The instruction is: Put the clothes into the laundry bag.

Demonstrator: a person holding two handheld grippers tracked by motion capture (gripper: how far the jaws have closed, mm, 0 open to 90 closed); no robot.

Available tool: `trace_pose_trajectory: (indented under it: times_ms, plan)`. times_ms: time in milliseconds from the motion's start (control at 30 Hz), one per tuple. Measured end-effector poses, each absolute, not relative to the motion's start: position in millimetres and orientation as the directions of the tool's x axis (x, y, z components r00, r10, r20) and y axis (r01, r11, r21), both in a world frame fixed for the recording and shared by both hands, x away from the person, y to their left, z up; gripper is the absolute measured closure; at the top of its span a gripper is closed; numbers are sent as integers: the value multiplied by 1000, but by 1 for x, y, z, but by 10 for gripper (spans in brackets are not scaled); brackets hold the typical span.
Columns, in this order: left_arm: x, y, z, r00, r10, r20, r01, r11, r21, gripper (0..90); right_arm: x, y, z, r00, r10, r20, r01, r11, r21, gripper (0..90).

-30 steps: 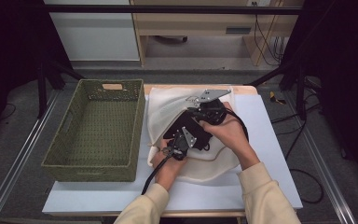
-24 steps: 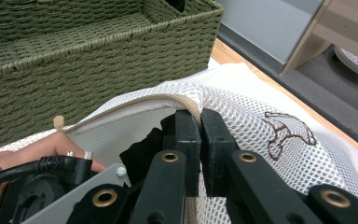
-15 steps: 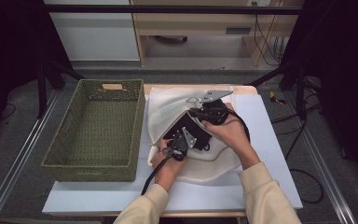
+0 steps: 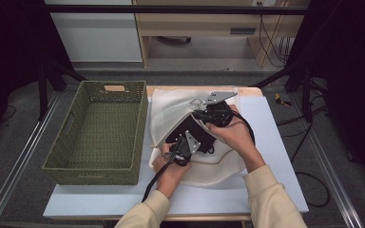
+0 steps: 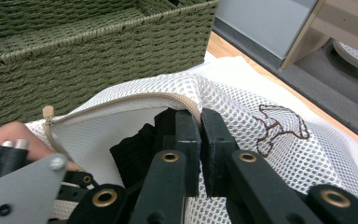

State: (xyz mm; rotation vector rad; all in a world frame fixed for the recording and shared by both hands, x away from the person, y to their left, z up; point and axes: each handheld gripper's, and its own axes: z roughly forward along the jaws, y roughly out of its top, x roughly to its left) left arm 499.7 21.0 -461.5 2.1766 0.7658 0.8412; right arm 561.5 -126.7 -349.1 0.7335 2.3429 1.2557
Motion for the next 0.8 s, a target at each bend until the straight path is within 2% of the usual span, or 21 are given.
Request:
trace_pose_trajectory:
  times_ms: [533, 800]
  plan:
    - [476, 30, -449, 653, 681, 331, 225, -591, 774, 900, 559, -127, -349, -793, 603, -92, 260, 470, 844, 871]
    - [464, 43, -444, 671, 691, 269, 229, -538, 811, 900, 553, -126, -350, -793, 601, -97, 255, 473, 843, 870]
